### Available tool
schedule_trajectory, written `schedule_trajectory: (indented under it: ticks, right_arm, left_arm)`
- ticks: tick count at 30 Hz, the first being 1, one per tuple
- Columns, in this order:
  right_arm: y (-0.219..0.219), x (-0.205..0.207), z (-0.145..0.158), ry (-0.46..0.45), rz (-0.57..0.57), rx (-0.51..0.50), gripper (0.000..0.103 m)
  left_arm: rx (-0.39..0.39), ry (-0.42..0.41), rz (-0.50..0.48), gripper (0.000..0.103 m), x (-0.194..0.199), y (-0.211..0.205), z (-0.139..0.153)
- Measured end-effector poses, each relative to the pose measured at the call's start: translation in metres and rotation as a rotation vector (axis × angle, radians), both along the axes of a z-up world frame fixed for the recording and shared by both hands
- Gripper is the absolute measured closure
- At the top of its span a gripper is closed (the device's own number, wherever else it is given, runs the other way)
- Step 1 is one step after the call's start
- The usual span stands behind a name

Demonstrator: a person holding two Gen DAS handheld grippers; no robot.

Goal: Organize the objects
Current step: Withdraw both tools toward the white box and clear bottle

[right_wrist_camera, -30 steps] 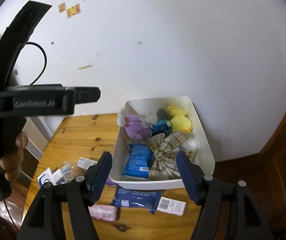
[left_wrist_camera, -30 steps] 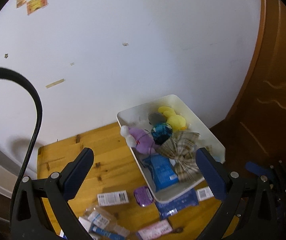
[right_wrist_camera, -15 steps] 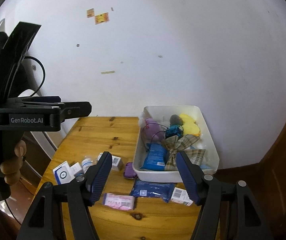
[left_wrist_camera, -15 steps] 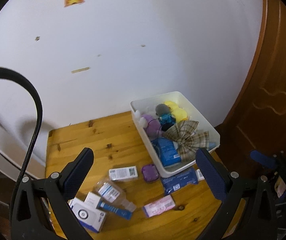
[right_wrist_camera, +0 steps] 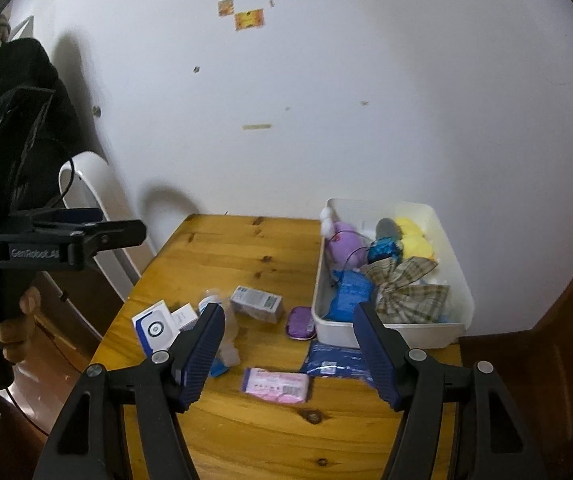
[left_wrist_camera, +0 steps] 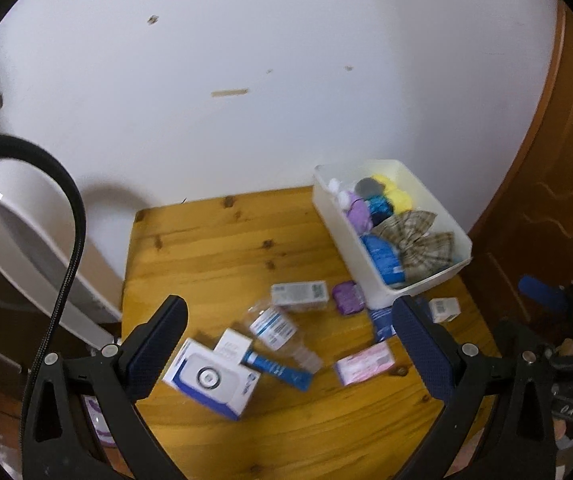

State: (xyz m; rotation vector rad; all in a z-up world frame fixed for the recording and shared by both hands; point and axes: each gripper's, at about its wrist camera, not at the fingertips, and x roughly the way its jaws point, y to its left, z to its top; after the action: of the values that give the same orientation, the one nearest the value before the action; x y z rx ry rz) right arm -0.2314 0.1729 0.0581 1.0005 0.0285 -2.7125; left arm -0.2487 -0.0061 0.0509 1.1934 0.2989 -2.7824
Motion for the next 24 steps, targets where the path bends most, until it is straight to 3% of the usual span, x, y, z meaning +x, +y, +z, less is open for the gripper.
schedule_trajectory:
  ticks: [14, 24]
  right_arm:
    - [-0.052, -0.024, -0.038, -0.089, 0.07, 0.024, 0.035]
    - [-0.091, -0.065, -0.084, -0.186, 0.107, 0.06, 0.035]
  left_arm:
    - [-0.005, -0.077, 0.116, 0.001, 0.03, -0.065, -0.066]
    - [0.153, -0.227, 0.227, 0.001, 0.036, -0.105, -0.138]
